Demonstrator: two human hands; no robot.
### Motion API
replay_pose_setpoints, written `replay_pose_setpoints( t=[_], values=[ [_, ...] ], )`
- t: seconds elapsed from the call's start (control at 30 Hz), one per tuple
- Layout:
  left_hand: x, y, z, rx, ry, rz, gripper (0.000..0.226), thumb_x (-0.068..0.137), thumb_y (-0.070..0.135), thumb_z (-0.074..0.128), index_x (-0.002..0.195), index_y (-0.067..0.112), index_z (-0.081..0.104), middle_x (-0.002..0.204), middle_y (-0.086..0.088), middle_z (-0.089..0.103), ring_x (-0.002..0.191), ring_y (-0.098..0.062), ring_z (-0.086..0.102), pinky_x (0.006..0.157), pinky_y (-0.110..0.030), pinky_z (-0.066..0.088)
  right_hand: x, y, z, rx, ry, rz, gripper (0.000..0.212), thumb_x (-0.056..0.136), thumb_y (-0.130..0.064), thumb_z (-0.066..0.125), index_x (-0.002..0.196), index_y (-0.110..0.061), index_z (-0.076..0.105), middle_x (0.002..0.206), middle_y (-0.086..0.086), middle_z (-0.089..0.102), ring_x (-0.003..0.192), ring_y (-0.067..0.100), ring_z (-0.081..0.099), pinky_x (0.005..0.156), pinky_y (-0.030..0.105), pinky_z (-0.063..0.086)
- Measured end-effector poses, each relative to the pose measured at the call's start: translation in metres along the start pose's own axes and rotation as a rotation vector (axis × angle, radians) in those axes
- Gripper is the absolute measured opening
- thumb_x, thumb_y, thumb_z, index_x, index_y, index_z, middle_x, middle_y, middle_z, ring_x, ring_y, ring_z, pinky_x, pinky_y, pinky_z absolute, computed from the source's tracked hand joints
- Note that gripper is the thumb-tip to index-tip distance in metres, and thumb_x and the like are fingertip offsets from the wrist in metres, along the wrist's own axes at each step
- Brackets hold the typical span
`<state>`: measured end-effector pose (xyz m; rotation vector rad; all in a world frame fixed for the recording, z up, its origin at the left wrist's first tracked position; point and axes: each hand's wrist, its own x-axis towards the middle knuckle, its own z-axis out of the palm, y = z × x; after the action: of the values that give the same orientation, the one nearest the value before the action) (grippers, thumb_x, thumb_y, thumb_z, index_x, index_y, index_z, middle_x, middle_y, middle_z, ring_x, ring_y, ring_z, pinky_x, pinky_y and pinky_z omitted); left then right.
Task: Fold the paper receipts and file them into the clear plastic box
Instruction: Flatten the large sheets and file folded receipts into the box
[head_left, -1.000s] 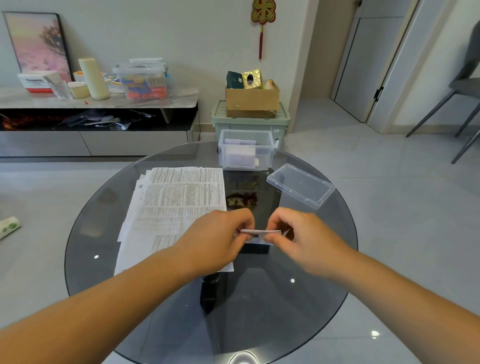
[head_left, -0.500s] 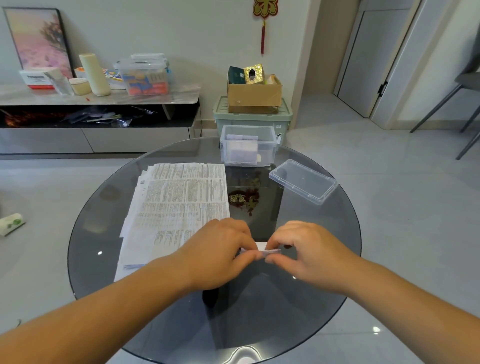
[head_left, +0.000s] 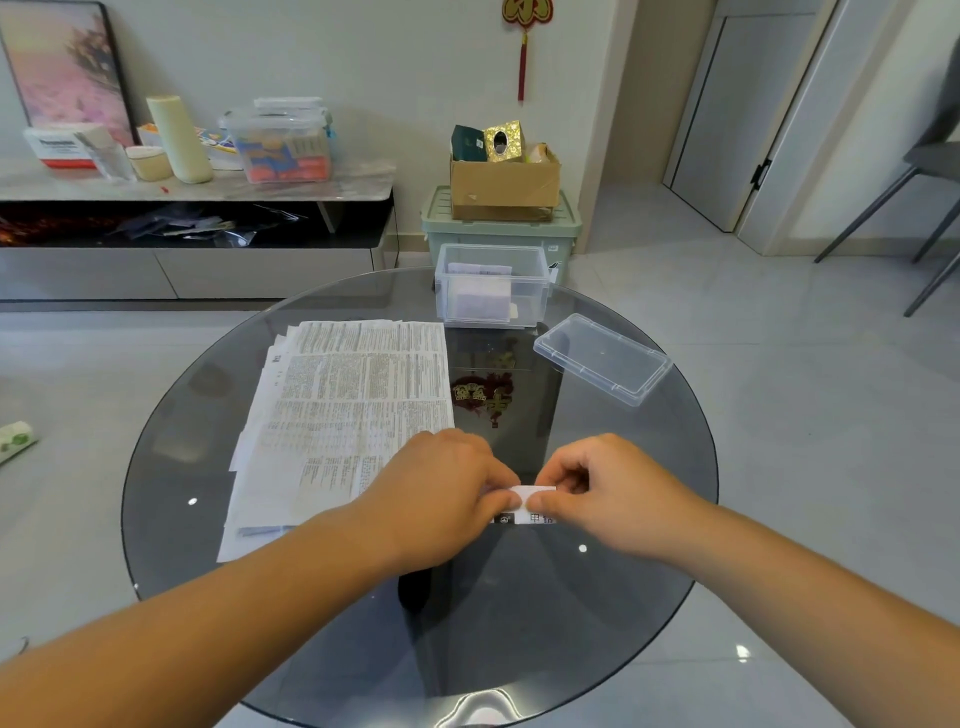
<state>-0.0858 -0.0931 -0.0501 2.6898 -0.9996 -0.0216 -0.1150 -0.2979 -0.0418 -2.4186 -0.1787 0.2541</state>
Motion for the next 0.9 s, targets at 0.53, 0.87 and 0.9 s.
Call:
replay_pose_setpoints(
  t=[0.53,0.87,0.9],
  values=[
    [0.010,0.000,-0.005,-0.309,-0.101,-0.236,0.025,0.077,0.046,0.081,0.092,0.034,0.066,0.088,0.012,0.058,0.078,-0.009,0.056,0.073,-0.030,0.048,0.004,-0.022,-0.002,-0.103,-0.076,0.159,0.029,0.073,-0.043,0.085,0.083,-0.029,0.062,0.074,-0.008,0.063,0.071,0.011,0.056,0.079,0.035,0.043],
    [0.010,-0.003,-0.010,-0.371,-0.172,-0.242,0.025,0.078,0.039,0.083,0.097,0.036,0.068,0.094,0.008,0.057,0.084,-0.013,0.056,0.074,-0.029,0.048,0.019,-0.033,-0.017,-0.316,-0.220,0.246,0.040,0.068,-0.047,0.088,0.088,-0.025,0.061,0.087,-0.006,0.063,0.082,0.016,0.057,0.076,0.032,0.043],
    [0.010,-0.003,-0.011,-0.383,-0.174,-0.248,0.025,0.078,0.037,0.084,0.098,0.036,0.069,0.094,0.007,0.057,0.084,-0.014,0.057,0.073,-0.028,0.047,0.021,-0.032,-0.019,-0.307,-0.237,0.239,0.038,0.069,-0.043,0.089,0.087,-0.025,0.061,0.086,-0.006,0.062,0.079,0.015,0.057,0.068,0.029,0.043]
  ],
)
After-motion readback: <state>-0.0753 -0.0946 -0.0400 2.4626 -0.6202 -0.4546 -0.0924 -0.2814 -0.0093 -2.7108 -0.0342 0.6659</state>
